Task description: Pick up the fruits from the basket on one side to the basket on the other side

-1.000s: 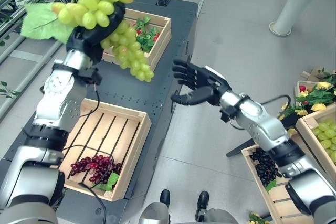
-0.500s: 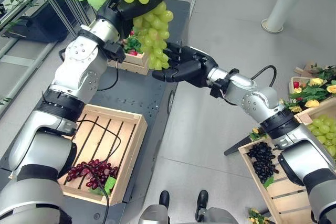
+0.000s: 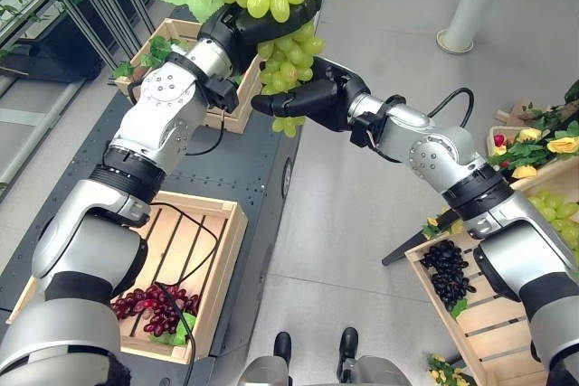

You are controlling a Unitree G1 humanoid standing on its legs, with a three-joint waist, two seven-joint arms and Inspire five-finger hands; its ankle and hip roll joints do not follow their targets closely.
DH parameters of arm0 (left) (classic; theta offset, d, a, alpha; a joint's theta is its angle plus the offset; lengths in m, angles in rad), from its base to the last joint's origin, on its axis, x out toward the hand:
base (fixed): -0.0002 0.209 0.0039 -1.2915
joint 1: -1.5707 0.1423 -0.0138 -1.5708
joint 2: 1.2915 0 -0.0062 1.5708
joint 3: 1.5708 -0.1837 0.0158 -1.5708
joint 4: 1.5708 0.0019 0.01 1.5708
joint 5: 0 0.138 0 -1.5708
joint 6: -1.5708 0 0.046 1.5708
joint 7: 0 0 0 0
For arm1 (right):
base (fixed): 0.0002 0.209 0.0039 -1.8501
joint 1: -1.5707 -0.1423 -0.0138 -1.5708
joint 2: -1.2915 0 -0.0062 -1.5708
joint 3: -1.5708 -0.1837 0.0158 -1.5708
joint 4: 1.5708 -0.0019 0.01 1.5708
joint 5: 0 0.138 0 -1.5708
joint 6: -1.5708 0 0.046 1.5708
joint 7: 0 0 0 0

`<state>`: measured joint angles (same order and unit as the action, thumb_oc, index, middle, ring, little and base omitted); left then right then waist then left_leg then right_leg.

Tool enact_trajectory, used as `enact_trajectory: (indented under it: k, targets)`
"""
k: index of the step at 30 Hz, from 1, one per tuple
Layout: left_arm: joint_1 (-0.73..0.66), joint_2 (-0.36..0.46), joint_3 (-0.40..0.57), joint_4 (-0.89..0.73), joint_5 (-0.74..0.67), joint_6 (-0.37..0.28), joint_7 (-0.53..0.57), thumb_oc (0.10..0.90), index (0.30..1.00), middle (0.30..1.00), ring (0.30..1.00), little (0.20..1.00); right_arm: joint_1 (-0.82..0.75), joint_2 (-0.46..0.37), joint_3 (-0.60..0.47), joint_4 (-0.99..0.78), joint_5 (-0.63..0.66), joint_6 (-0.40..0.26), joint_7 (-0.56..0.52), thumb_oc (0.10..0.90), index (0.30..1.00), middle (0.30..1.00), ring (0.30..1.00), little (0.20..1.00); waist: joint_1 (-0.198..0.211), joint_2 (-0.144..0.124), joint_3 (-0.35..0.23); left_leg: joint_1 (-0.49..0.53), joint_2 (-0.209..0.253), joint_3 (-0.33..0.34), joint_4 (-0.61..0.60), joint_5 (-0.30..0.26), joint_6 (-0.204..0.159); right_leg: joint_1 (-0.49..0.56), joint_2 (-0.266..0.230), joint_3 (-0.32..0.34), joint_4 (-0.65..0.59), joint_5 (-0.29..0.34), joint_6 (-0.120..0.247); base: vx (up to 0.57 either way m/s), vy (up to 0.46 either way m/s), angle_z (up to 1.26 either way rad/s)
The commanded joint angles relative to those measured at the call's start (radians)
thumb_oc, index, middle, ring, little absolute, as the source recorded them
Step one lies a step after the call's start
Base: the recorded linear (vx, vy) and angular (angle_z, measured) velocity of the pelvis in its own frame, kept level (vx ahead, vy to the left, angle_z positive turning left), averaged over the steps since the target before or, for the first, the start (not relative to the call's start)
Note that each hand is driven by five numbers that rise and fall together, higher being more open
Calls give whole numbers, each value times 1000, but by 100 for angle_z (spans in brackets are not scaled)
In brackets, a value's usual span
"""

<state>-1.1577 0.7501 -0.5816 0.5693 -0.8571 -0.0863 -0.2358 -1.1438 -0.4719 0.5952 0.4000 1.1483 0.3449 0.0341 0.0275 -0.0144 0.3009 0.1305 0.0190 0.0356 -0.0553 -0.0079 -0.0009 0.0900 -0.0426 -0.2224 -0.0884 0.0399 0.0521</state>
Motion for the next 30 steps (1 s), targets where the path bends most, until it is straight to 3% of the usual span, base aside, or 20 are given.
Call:
enact_trajectory:
  k: [1, 13, 14, 15, 30]
  targets:
    - [-87, -76, -34, 118, -2, -55, -56, 400, 300, 300, 300, 300, -51, 93, -14, 130, 75, -115, -22, 800, 900, 900, 900, 900, 29, 19, -308, -36, -73, -25, -32, -15, 1, 22, 18, 11, 1, -45, -13, 0, 0, 0]
    - [-50, -73, -52, 126, 12, -43, -107, 400, 300, 300, 300, 300, -52, 90, -23, 151, 91, -163, -37, 800, 900, 900, 900, 900, 30, 20, -312, -31, -71, -18, -32, -15, 3, 26, 18, 12, 1, -46, -14, 0, 0, 0]
    - [-44, -73, -48, 124, 8, -44, -110, 400, 300, 300, 300, 300, -49, 91, -28, 149, 98, -176, -46, 461, 392, 392, 392, 392, 30, 21, -312, -31, -70, -18, -32, -15, 2, 26, 18, 12, 1, -46, -15, 0, 0, 0]
    - [-42, -75, -47, 123, 10, -45, -110, 400, 300, 300, 300, 300, -47, 94, -31, 149, 98, -180, -46, 400, 300, 300, 300, 300, 30, 21, -311, -31, -70, -18, -32, -15, 2, 26, 18, 12, 1, -46, -15, 0, 0, 0]
    - [-14, -118, -35, 127, 25, -40, -79, 400, 300, 300, 300, 300, -26, 140, -72, 162, 116, -241, -77, 400, 300, 300, 300, 300, 27, 25, -307, -24, -69, -15, -32, -20, 5, 29, 20, 20, 1, -50, -17, 0, 0, 0]
